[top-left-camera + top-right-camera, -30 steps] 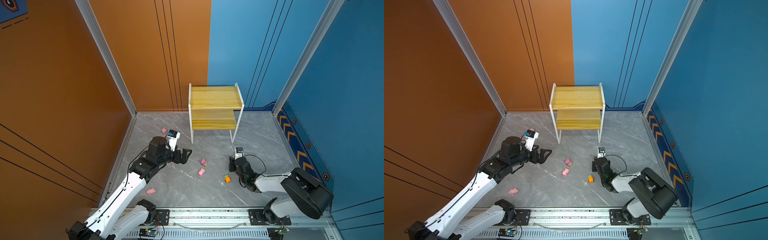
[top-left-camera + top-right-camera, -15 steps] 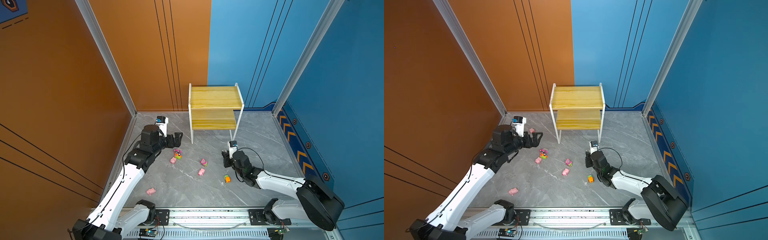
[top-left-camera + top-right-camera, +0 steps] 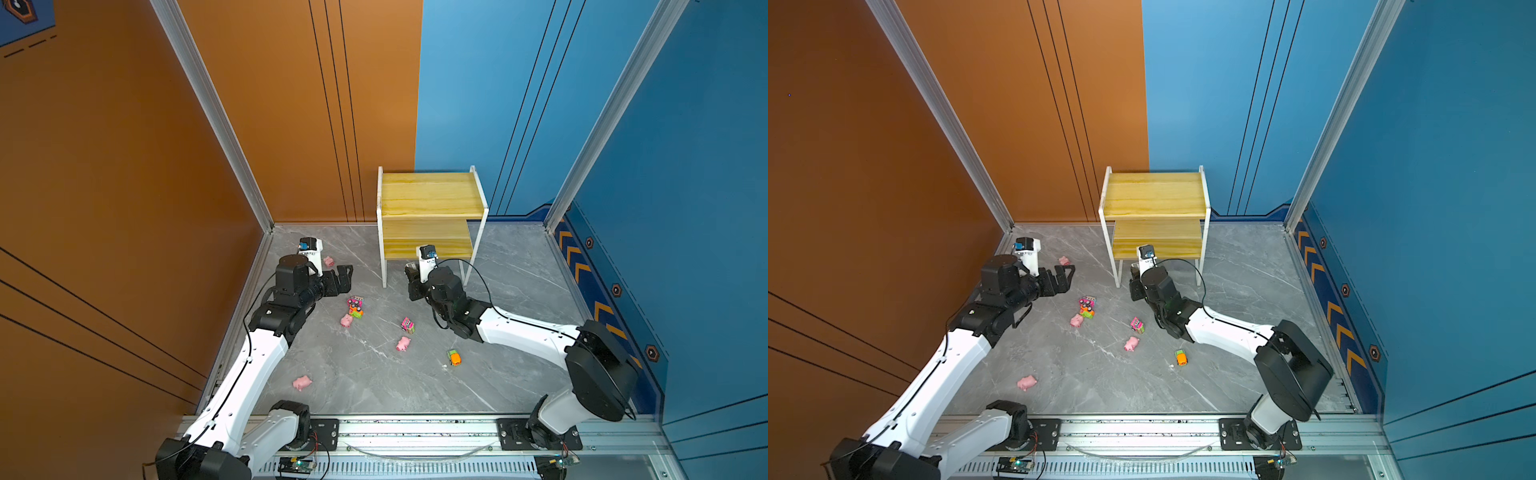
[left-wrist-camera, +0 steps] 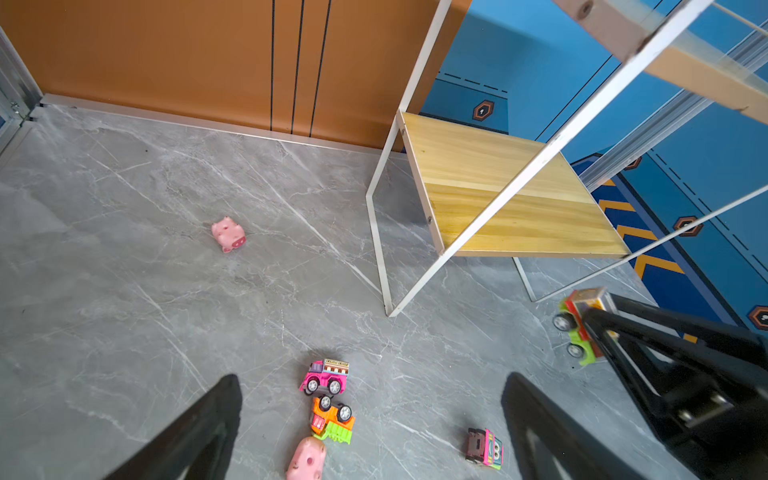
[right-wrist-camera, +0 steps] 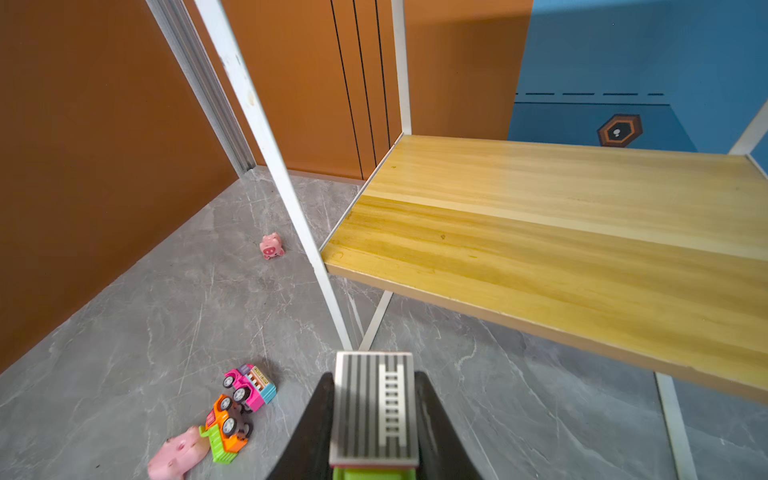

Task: Place and organize the plastic toys onto the shelf
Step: 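Move the green truck onto the lower shelf tier and open right gripper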

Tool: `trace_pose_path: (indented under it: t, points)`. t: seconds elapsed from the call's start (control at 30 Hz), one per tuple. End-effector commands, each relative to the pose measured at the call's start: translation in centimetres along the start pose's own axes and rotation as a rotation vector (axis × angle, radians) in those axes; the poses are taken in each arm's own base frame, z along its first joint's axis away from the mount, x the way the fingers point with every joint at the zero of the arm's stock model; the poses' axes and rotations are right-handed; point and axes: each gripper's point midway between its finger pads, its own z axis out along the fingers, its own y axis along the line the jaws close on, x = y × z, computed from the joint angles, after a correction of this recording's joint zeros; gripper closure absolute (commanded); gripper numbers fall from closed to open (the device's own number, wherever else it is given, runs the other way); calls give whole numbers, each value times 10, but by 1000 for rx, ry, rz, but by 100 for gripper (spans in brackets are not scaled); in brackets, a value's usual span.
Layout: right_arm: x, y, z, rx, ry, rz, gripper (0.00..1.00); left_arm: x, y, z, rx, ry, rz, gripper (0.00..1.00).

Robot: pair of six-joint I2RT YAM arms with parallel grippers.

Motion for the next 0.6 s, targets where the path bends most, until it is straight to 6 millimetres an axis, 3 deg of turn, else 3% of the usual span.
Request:
trace_pose_path:
  t: [0.0, 0.23, 0.57]
  points:
    - [-8, -3, 16, 79, -17, -37, 79, -3, -1, -3, 20, -22, -6, 1]
    - [-21, 2, 48, 127, -56, -39, 79, 1, -2, 1, 33, -4, -18, 1]
    - [-37, -1, 78, 184, -104, -10, 78, 2, -3, 3, 40, 0, -26, 1]
